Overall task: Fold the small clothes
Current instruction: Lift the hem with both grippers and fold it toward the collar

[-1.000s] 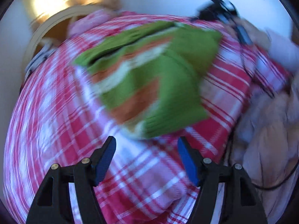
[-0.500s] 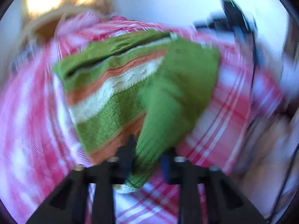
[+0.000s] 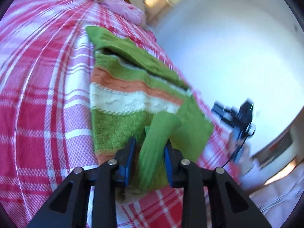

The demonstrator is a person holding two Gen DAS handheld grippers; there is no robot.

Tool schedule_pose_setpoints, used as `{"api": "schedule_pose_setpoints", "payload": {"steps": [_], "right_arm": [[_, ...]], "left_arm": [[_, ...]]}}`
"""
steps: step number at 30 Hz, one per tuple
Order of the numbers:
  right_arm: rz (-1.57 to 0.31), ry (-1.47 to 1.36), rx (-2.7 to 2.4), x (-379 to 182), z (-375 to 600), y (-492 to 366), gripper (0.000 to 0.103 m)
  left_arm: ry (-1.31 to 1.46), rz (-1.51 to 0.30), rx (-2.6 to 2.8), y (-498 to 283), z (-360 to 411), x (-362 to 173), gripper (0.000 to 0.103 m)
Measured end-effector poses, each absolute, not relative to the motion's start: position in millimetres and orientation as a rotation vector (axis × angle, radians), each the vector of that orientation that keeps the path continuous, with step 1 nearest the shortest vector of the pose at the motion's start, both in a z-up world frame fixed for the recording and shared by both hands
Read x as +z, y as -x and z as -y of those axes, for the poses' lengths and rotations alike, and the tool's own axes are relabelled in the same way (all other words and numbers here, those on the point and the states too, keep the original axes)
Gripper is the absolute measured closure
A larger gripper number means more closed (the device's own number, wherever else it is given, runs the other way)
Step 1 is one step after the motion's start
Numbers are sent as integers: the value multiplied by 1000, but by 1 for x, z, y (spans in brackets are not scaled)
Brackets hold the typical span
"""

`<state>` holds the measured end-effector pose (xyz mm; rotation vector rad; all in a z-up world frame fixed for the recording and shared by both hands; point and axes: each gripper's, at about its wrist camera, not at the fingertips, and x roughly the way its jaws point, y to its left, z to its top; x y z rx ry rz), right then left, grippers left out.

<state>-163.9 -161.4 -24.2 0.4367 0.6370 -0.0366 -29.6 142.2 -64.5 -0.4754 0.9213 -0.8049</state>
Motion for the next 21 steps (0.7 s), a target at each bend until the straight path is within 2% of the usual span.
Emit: {"api": "schedule_pose_setpoints", "payload": {"steps": [1,6,7,8,13,15,17,18,21], "right_arm": [[-637,-437,-38,-25,162,164,54],[-666,-375,-56,-27,159,164,54],[-673,-354,-62,-27,156,164,54],[-679,-324,-65,-27,153,164,54],[-721,-145,-47,-24,137,153,54],[-752,-94,-16,-27,131,143,54],[-786,-45,33,-32,122,132,54],[-807,-10,64,-36,115,124,54],[-839,54,85,-46,103,108,54]], "left_arm": [[493,-923,-798,29,-145,-67,55],[508,-933,-811,23,-136,-67,51],[495,-934,-806,23,-134,-66,41],[481,-929,-805,25,-131,-64,37],[321,-906,-754,33,-112,-52,35],[269,-905,-736,37,-106,-49,40],[243,-909,-730,40,-105,-49,59],[235,-926,-734,40,-101,-50,64],[226,-933,-725,41,-102,-54,68]]}}
